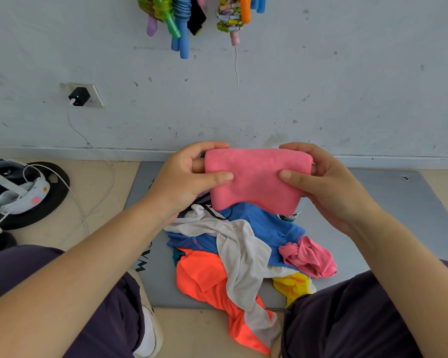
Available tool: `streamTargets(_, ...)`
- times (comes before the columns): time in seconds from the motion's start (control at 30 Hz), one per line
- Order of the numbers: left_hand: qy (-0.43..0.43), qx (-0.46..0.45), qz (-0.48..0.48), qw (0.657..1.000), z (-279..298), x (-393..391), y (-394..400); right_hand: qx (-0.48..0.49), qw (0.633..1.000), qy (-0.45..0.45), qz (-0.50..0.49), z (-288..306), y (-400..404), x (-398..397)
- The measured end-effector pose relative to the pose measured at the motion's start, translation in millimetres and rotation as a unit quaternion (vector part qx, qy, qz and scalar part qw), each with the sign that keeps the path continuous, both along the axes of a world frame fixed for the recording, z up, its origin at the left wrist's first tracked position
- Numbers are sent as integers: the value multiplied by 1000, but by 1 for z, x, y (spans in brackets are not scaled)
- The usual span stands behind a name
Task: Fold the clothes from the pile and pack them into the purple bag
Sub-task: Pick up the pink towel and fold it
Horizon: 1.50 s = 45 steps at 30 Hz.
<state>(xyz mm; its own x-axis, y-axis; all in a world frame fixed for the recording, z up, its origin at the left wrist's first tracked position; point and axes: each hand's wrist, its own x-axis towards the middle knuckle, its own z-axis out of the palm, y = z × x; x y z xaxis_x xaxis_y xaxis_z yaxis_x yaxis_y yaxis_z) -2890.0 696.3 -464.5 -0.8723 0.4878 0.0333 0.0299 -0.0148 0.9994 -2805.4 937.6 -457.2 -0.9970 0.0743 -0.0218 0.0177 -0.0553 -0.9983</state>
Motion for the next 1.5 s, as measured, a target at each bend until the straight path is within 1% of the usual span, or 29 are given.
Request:
streamTargets(0.07, 16, -36, 16, 999, 0, -2, -1, 28, 1000, -4, 2, 1, 1, 0)
streamTargets(0.1, 35, -70, 26, 997, 1, -2, -2, 61, 998, -6, -6, 1, 2, 1)
streamTargets(0.13, 69, -120, 32, 990, 2, -3, -3, 115, 993, -8, -18, 2, 2, 1)
streamTargets(0.2, 154, -228, 33, 961, 2, -5, -6, 258, 965, -10, -43, 2, 2, 1)
streamTargets(0.23, 179, -261, 32, 948, 2, -6, -7, 307, 950, -16, -49, 2, 2, 1)
streamTargets(0.27, 185, -274, 24, 943, 2, -7, -8, 322, 945, -24, -52, 1, 3, 1)
streamTargets(0.3, 157, -261, 10, 952, 2, -6, -8, 314, 947, -35, -53, 1, 4, 0)
streamTargets(0.37, 11, -153, -18, 988, 4, -5, -6, 244, 966, -69, -50, 2, 2, 1)
streamTargets(0.4, -56, -101, -26, 993, 3, -3, -3, 192, 976, -90, -50, 0, 0, 1)
streamTargets(0.43, -83, -76, -22, 993, -1, -3, -1, 131, 984, -109, -45, -3, -3, 2)
streamTargets(0.5, -63, -84, -5, 995, -10, -2, 2, 41, 990, -134, -5, -7, -10, 3)
streamTargets(0.57, -34, -102, 22, 994, -14, -5, 1, 12, 990, -128, 49, -11, -14, 1)
streamTargets(0.6, -38, -103, 31, 994, -14, -7, 0, 5, 991, -123, 60, -12, -15, 0)
streamTargets(0.7, -7, -143, 44, 989, -15, -14, -3, -11, 993, -112, 24, -9, -11, -1)
streamTargets(0.8, 29, -196, 73, 977, -19, -12, -1, 18, 996, -72, -46, -9, -13, 0)
streamTargets(0.83, 5, -180, 59, 982, -18, -9, 3, 52, 995, -50, -71, -11, -18, 0)
streamTargets(0.9, -110, -97, -19, 989, -11, -4, 15, 178, 979, 5, -103, -14, -33, -3)
streamTargets(0.97, -213, -36, -84, 973, -4, -7, 29, 297, 950, 70, -72, -15, -48, -10)
streamTargets(1.03, -272, -6, -57, 961, -10, -21, 40, 369, 921, 125, 8, -15, -56, -23)
streamTargets(1.07, -287, -10, -19, 958, -17, -29, 43, 379, 916, 121, 44, -15, -57, -31)
streamTargets(1.13, -292, -25, 51, 955, -40, -43, 47, 326, 940, 61, 75, -19, -53, -48)
streamTargets(1.17, -294, -21, 74, 953, -53, -49, 47, 299, 953, 36, 44, -24, -49, -59)
streamTargets(1.2, -298, -10, 90, 950, -65, -54, 47, 275, 961, 17, -17, -32, -43, -72)
streamTargets(1.27, -309, 23, 94, 946, -90, -65, 47, 209, 963, -35, -165, -57, -30, -97)
streamTargets(1.3, -309, 36, 90, 946, -101, -71, 48, 164, 963, -79, -197, -70, -24, -108)
streamTargets(1.33, -307, 44, 84, 947, -113, -78, 49, 111, 968, -131, -182, -84, -19, -118)
streamTargets(1.4, -308, 46, 65, 948, -137, -91, 53, 27, 972, -228, -58, -119, -17, -134)
streamTargets(1.47, -307, 26, 49, 950, -160, -106, 54, -15, 960, -279, 32, -152, -21, -145)
streamTargets(1.5, -307, 11, 42, 951, -171, -115, 53, -35, 955, -292, 45, -168, -21, -153)
